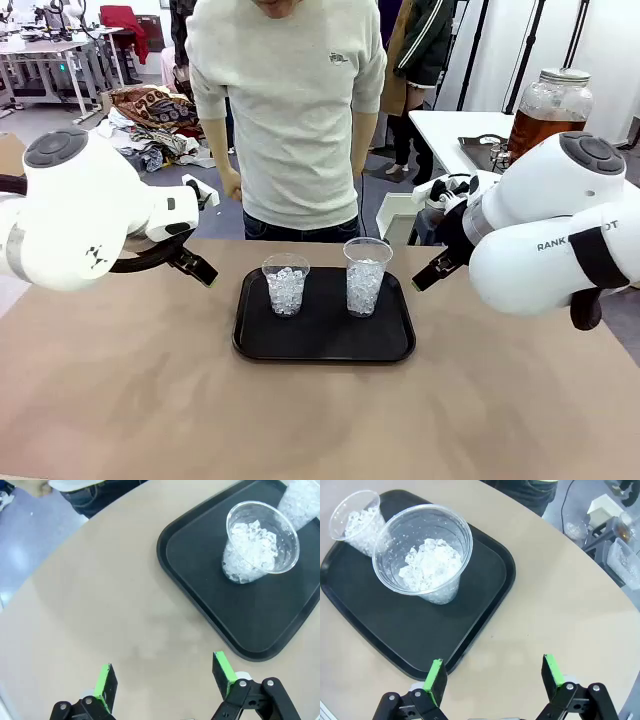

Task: Pour the drink into the iced cup.
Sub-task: Pick up the iced cup indicated by the human and present it to them.

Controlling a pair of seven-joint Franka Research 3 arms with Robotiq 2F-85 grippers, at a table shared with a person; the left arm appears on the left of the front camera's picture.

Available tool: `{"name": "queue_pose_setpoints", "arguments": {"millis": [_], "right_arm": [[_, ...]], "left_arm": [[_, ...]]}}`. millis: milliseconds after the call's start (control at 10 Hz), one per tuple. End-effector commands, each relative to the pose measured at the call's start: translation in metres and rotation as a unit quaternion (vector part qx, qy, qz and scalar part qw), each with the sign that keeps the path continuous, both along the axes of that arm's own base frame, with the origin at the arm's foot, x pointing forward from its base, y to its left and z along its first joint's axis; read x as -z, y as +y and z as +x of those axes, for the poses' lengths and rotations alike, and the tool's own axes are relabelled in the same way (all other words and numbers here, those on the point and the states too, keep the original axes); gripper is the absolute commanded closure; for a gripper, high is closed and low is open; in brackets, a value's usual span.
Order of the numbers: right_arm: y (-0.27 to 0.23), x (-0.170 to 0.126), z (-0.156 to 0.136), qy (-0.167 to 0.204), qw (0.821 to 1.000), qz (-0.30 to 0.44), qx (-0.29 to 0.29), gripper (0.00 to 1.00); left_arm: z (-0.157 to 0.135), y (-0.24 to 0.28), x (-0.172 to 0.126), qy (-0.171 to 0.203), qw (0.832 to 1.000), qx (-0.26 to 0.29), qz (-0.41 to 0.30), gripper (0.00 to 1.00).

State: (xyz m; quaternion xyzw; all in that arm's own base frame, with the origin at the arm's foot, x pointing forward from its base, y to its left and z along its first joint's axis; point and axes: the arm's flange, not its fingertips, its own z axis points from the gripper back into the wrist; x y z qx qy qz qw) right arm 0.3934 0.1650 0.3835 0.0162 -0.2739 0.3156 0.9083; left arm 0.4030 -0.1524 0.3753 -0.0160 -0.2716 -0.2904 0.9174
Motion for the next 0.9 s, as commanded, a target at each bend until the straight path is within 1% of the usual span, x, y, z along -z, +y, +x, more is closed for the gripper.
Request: {"name": "queue_pose_setpoints", "arguments": {"millis": [0,800], "right_arm": [[-0.0009,-0.0006,-0.0003,-0.003,1.0,0.002,0.001,0.0],[-0.0009,-0.0006,-0.0003,-0.003,1.0,0.002,0.001,0.0]], "left_arm": [[0.0,0.0001,-0.0004,0.0,1.0,0.0,0.0,0.0],[0.0,0.0001,-0.0004,0.0,1.0,0.0,0.0,0.0]]}}
